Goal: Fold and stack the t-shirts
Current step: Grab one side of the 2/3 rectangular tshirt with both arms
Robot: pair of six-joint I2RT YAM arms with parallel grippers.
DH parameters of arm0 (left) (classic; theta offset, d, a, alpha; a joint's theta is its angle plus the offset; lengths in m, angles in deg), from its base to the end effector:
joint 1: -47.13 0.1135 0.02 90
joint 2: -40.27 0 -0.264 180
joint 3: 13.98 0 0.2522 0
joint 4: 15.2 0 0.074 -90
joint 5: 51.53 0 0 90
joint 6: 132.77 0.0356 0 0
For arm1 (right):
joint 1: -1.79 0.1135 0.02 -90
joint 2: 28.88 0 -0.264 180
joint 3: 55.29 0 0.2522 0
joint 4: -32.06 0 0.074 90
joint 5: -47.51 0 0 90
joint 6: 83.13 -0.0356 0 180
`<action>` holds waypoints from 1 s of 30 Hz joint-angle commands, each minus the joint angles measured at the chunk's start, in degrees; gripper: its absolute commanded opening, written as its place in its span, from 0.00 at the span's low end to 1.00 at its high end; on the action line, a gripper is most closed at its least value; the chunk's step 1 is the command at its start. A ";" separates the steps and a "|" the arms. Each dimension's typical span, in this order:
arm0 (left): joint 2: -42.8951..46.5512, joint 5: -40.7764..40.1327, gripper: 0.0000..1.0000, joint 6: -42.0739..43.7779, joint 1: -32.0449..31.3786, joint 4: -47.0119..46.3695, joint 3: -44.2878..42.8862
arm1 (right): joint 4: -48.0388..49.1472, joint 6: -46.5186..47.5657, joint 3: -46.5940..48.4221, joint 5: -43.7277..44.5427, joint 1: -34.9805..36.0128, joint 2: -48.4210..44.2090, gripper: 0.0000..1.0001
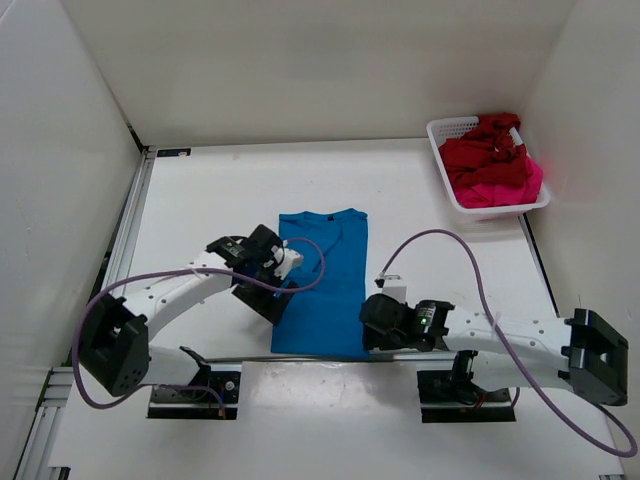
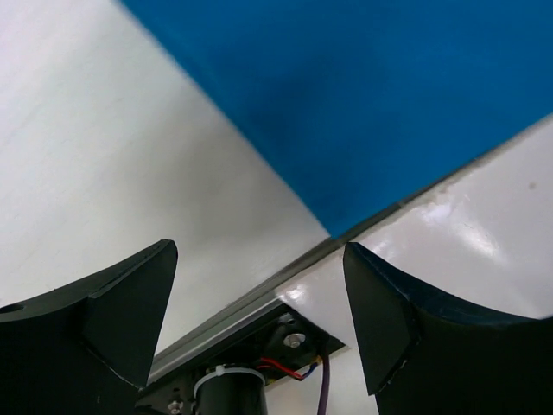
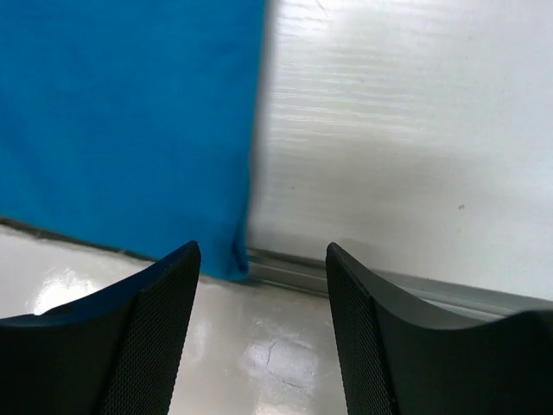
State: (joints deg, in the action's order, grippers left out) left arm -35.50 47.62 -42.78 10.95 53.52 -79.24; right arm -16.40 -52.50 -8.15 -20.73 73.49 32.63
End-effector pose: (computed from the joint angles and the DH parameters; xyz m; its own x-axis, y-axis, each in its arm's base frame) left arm 0.1770 -0.1365 0.2162 -0.7931 0.5798 -0.1868 0.6067 0.7795 -0.1563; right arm 0.0713 0.1737 0.1877 -0.8553 -0.0411 -0.5164 -0.1818 0.9573 0.2249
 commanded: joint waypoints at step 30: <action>-20.81 3.68 0.77 0.01 -9.50 3.84 -3.16 | 16.15 0.05 -5.44 -20.18 -7.81 7.57 0.57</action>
State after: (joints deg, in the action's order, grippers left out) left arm -55.24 51.01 -43.20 4.00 53.78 -81.41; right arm 1.42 -52.76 -12.91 -39.98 65.80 39.10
